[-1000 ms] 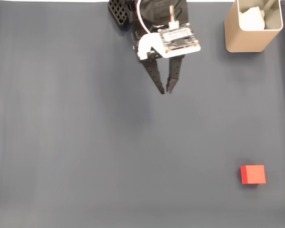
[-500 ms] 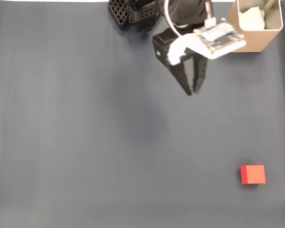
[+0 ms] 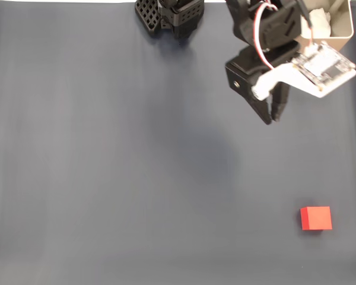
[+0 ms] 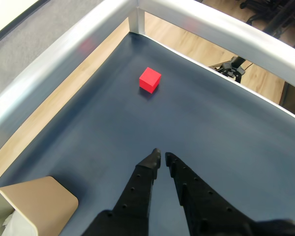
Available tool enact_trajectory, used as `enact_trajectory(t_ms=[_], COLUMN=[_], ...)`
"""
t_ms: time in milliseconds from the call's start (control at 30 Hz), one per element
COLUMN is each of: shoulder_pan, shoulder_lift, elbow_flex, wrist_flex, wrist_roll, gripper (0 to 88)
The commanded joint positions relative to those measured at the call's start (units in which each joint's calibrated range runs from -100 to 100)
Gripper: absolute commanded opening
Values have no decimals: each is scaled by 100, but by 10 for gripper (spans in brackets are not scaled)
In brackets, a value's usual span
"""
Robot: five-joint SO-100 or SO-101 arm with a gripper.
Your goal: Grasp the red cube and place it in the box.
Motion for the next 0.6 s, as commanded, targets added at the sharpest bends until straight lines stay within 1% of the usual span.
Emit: enact_trajectory(t_ms=[0, 567], shoulder_pan=[-96, 3], shoulder_lift=[461, 2524], elbow_flex=[-769, -2685], wrist_flex=[19, 2], wrist_roll=[-24, -142], gripper=[11, 22])
